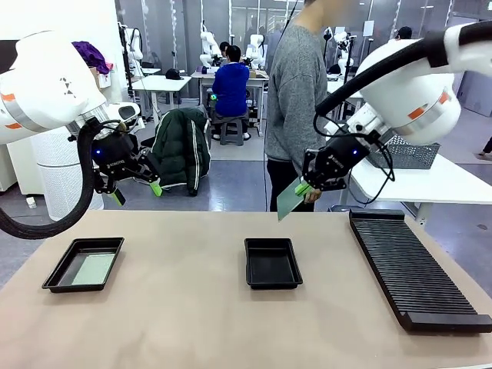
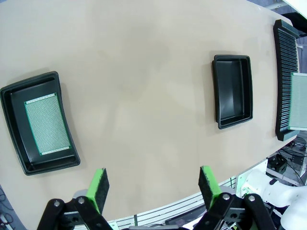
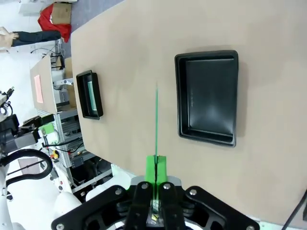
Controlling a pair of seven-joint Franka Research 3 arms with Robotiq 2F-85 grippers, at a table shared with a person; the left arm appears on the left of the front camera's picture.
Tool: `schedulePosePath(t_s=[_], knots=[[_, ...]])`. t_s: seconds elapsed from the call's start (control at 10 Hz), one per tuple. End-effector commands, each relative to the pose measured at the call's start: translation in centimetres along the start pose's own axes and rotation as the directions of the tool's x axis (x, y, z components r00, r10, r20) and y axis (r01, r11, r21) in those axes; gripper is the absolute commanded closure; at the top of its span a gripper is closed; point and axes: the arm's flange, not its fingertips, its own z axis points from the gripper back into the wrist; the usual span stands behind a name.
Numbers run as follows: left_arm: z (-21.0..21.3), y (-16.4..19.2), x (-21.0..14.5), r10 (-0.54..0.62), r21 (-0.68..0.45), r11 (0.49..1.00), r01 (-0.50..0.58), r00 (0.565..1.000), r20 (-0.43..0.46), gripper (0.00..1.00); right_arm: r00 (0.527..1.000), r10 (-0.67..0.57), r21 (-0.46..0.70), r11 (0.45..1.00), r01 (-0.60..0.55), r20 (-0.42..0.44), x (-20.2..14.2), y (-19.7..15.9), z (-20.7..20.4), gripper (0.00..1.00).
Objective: Inspect and transfer BCBs to ESD trays.
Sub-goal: Pick up the Blank PCB from the PCB Rack and place it in the right ESD tray.
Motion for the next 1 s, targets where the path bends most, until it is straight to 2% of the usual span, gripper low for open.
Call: schedulePosePath(t_s=[0.0,0.9], knots=[[0.0,0.0,-0.3,0.000,0.001,1.000,0.000,1.000,0.001,0.00,1.000,0.030,0.059,0.998,-0.030,0.000,0.2,-0.8,-2.8,0.99],[0.0,0.0,-0.3,0.000,0.001,1.000,0.000,1.000,0.001,0.00,0.999,0.019,0.105,0.994,-0.016,-0.027,1.0,-5.5,-10.8,0.99]])
